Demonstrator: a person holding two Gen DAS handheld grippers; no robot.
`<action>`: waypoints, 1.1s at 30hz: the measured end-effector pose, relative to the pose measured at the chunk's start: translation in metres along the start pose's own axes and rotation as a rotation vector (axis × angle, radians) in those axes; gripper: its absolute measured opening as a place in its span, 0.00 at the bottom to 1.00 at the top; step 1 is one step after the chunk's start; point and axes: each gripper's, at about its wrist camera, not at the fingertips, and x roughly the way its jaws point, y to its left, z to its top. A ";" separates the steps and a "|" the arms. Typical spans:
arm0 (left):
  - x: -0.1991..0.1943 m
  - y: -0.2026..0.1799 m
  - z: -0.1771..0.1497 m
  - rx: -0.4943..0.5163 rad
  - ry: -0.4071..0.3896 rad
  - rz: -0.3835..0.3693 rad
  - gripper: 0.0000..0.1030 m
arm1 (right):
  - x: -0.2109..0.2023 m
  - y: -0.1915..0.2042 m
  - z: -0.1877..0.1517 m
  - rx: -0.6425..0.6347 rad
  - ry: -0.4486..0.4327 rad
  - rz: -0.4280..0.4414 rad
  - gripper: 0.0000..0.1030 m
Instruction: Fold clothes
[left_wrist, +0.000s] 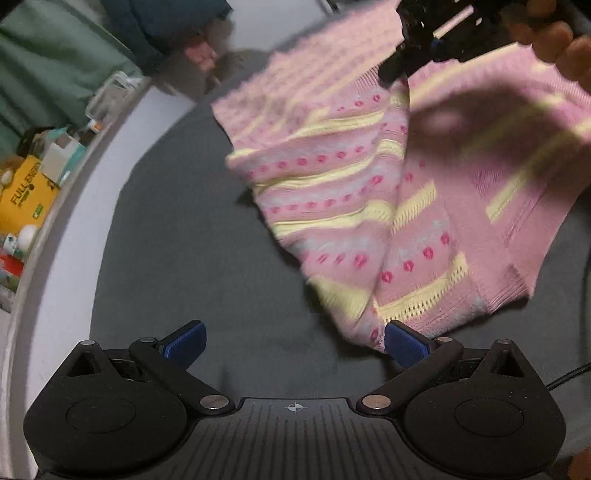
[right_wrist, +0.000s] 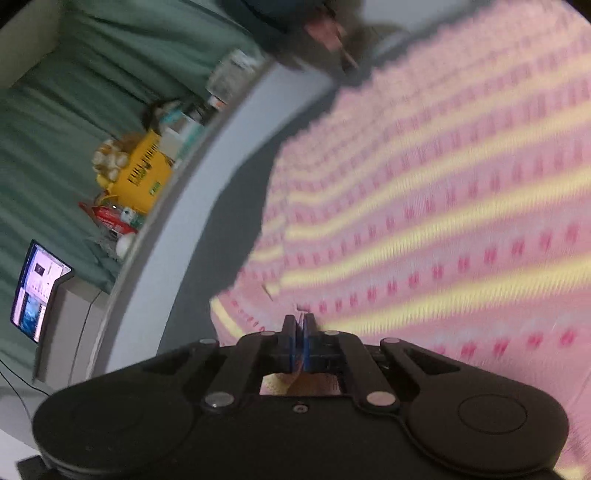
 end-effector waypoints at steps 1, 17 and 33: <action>-0.005 0.002 -0.002 -0.007 -0.018 -0.005 1.00 | 0.000 0.001 0.002 -0.015 -0.005 -0.009 0.04; 0.004 -0.026 0.001 0.204 -0.118 -0.037 1.00 | 0.004 -0.017 -0.011 -0.033 0.022 -0.122 0.04; -0.007 -0.044 0.013 0.277 -0.246 -0.218 1.00 | 0.142 0.081 0.082 -0.252 0.388 0.019 0.33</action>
